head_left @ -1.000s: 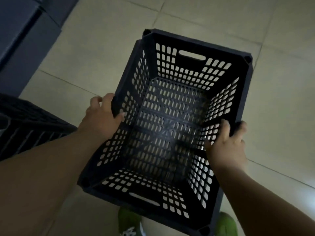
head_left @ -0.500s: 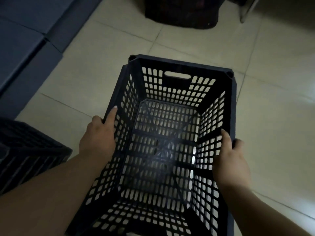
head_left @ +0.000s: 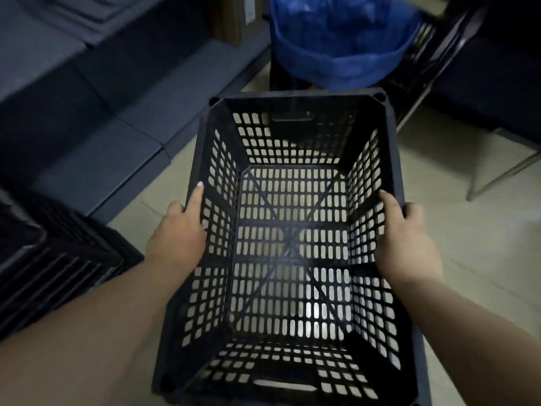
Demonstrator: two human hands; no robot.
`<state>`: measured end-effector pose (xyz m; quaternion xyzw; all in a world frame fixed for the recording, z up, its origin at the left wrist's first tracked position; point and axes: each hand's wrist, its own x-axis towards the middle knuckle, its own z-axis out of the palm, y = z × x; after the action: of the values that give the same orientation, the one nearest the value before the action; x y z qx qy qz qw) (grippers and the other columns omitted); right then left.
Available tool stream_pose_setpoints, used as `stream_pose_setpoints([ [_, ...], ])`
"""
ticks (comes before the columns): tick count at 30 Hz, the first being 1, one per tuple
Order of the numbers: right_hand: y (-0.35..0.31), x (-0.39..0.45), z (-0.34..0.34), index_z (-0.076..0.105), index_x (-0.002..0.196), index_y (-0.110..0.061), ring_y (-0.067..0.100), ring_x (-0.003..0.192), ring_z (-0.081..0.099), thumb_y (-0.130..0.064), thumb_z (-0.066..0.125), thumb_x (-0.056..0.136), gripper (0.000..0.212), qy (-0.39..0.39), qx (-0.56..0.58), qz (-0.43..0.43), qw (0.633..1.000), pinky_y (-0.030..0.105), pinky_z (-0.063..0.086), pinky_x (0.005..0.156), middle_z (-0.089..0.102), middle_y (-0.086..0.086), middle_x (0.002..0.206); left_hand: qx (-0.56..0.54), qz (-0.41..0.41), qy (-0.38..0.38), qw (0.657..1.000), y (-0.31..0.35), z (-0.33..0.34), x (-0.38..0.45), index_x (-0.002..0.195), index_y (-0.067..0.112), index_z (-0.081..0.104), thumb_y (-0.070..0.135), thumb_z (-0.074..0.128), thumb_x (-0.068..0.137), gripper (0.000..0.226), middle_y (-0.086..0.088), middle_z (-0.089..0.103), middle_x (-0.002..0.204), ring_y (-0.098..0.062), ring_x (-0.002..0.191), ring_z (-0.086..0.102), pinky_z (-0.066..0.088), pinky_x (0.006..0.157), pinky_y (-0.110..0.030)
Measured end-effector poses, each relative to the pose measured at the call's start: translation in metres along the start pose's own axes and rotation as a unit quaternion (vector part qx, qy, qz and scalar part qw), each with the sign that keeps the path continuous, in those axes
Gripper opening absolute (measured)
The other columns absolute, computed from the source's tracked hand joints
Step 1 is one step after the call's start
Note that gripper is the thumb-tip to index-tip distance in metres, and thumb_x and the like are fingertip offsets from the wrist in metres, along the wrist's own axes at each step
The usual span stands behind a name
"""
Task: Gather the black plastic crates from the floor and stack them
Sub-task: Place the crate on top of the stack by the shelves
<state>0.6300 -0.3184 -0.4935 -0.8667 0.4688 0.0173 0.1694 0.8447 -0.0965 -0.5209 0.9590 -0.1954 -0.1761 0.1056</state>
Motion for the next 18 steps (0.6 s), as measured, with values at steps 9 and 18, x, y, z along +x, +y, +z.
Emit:
stream_pose_setpoints([
  [9, -0.030, -0.043, -0.228, 0.022, 0.148, -0.026, 0.030, 0.074, 0.045, -0.003, 0.049, 0.086, 0.072, 0.089, -0.007, -0.081, 0.993, 0.036, 0.042, 0.063, 0.036, 0.014, 0.125, -0.013, 0.032, 0.124, 0.992, 0.081, -0.187, -0.101, 0.152, 0.036, 0.005, 0.025, 0.053, 0.095, 0.075, -0.014, 0.042, 0.119, -0.034, 0.100, 0.051, 0.040, 0.075, -0.041],
  [18, -0.098, -0.078, -0.326, 0.019, 0.149, -0.028, 0.027, 0.070, 0.045, -0.003, 0.056, 0.086, 0.077, 0.153, 0.004, -0.135, 0.979, 0.033, 0.040, 0.058, 0.038, 0.015, 0.127, 0.020, 0.041, 0.195, 0.980, 0.069, -0.317, -0.138, 0.152, 0.033, 0.000, 0.023, 0.059, 0.093, 0.085, -0.016, 0.044, 0.121, -0.025, 0.080, 0.045, 0.041, 0.062, -0.037],
])
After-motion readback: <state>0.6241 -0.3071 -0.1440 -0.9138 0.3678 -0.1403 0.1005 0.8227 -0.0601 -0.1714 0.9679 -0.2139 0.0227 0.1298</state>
